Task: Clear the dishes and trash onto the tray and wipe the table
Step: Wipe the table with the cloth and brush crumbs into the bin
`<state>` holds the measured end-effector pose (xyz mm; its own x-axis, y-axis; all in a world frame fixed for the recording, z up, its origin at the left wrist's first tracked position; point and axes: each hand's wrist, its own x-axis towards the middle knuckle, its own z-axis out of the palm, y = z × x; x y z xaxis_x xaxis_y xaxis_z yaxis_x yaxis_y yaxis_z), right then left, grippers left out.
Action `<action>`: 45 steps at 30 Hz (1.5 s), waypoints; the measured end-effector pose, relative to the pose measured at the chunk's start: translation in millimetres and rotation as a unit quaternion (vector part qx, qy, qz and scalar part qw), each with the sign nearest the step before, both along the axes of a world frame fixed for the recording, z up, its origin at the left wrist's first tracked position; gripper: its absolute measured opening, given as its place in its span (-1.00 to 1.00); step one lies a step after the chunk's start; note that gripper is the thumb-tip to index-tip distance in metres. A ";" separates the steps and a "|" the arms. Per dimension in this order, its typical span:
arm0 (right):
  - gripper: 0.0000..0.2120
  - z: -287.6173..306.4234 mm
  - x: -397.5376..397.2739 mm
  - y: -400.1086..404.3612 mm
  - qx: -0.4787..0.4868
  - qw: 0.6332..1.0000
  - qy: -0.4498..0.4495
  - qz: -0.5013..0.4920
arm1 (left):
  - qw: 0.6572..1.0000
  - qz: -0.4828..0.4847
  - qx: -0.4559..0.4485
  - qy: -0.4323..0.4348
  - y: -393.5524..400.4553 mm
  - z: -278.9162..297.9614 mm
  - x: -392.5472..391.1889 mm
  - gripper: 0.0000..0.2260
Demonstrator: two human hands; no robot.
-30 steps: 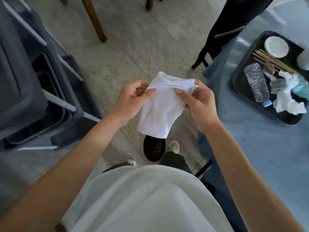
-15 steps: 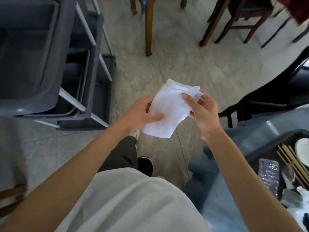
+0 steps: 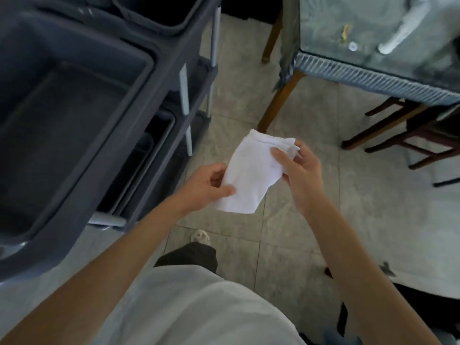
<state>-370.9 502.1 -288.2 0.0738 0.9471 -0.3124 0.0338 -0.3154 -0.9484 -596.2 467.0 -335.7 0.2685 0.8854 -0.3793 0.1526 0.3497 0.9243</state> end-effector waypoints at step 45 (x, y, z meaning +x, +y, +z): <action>0.07 -27.6 -211.5 623.3 0.507 0.410 -0.300 0.696 | 0.765 0.311 -0.030 0.564 449.8 39.5 -47.4 0.06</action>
